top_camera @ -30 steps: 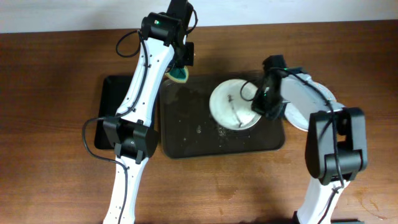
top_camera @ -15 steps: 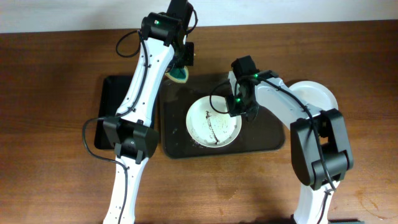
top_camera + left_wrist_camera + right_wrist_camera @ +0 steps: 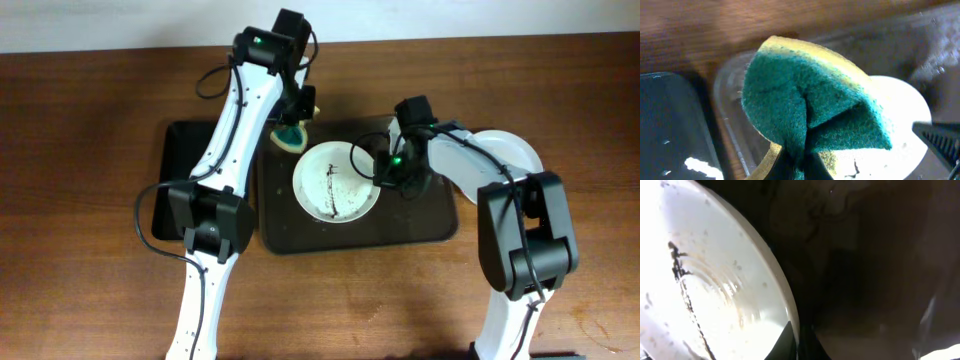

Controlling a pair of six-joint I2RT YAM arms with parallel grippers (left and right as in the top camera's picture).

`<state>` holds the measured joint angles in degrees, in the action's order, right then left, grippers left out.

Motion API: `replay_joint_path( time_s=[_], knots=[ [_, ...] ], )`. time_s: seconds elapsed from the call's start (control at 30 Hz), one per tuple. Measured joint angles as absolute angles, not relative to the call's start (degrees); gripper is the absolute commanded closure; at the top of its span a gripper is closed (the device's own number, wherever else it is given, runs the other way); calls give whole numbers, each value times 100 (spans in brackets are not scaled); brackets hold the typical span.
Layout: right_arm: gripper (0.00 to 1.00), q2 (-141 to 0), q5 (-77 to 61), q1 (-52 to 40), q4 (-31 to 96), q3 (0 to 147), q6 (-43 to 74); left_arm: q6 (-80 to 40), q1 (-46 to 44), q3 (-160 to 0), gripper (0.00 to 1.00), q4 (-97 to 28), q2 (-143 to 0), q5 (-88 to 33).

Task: Clean dirty plates on tray and stack at the side
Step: 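Scrub the remaining plate with the sponge in the left gripper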

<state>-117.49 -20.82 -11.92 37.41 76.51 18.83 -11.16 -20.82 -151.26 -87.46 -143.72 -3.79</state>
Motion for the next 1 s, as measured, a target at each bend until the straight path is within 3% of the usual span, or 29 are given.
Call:
replay_joint_path(
  time_s=[0.1,0.43,0.63,0.77,0.9,1.0],
  knots=[
    [96,-11727,-2191,-1170,3605,7566,1885,-897,-2134,-14536,100,-8604,-14385,-735],
    [96,-11725,-2222,-1166,3516,7540,1905,-753,-2578,-11878,100,-6300,-13994,-886],
    [96,-11716,-2217,-1164,3527,7533,1739,2161,-2786,-11671,100,-7419,-13963,-1874],
    [96,-11697,-2246,-1144,3555,7505,1621,3096,-3089,-11611,100,-7765,-14016,-2171],
    [96,-11695,-2244,-1144,3562,7502,1627,3044,-3068,-11601,100,-7712,-14027,-2290],
    [96,-11695,-2196,-1144,3518,7502,1629,947,-2967,-11559,100,-7448,-14027,-2314]
  ],
)
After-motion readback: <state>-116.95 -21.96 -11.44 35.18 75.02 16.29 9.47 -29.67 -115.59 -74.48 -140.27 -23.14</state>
